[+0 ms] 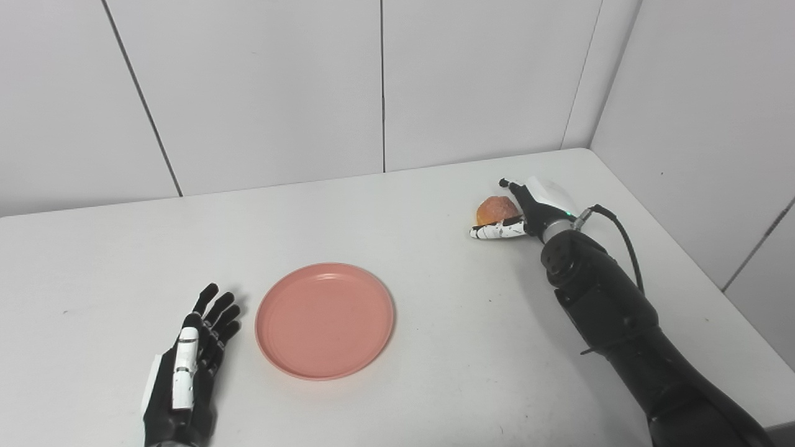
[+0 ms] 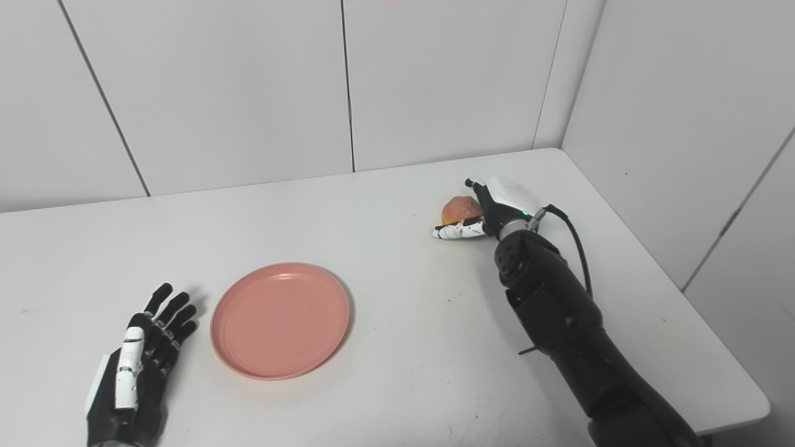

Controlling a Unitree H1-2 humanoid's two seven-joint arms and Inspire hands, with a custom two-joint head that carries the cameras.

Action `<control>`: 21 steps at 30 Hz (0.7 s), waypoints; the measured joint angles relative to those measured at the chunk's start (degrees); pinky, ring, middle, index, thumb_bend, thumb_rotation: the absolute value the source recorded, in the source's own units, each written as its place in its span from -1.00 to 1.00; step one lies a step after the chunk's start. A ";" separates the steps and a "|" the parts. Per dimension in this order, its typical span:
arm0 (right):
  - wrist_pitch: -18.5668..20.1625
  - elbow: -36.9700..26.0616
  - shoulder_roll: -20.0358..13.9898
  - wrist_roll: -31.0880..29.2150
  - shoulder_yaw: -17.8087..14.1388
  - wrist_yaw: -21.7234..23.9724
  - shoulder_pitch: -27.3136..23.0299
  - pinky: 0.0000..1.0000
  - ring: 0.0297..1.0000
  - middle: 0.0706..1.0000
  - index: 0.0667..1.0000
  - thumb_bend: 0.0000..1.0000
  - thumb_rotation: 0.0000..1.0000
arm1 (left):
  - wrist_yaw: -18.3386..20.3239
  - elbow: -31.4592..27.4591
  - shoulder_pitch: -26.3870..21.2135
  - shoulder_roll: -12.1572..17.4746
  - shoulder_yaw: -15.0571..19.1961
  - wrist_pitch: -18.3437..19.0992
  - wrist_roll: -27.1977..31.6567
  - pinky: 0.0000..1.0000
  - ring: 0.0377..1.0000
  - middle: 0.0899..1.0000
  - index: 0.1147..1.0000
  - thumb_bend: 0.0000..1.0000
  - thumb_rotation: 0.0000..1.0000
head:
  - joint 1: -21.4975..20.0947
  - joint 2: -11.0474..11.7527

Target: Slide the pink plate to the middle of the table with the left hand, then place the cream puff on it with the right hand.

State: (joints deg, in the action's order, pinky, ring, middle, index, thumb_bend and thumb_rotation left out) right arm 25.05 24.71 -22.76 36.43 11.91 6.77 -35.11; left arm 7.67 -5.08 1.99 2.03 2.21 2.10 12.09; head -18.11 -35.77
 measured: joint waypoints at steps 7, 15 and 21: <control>-0.09 1.15 -0.09 -1.00 0.85 -0.02 -1.04 0.54 0.75 0.83 0.79 0.71 -0.06 | -0.01 -0.22 0.31 0.01 -0.03 0.08 0.02 0.83 0.78 0.77 0.74 -0.12 1.00 | 0.09 -0.26; -2.19 2.98 -0.51 -1.34 1.81 -0.72 -1.96 0.48 0.69 0.74 0.73 0.72 -0.18 | -0.01 -0.79 0.58 0.01 -0.04 0.49 0.10 0.82 0.77 0.76 0.74 -0.11 1.00 | 0.18 -0.62; -3.23 4.85 -0.67 -1.53 2.24 -1.46 -2.83 0.40 0.63 0.70 0.67 0.69 -0.39 | -0.01 -0.80 0.65 0.01 -0.05 0.53 0.11 0.82 0.78 0.77 0.75 -0.10 1.00 | 0.26 -0.88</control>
State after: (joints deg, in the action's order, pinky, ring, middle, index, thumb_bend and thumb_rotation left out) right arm 21.83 29.56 -23.43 34.89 14.15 5.31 -37.93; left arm 7.66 -5.88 2.64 2.03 2.16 2.63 12.20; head -17.84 -36.65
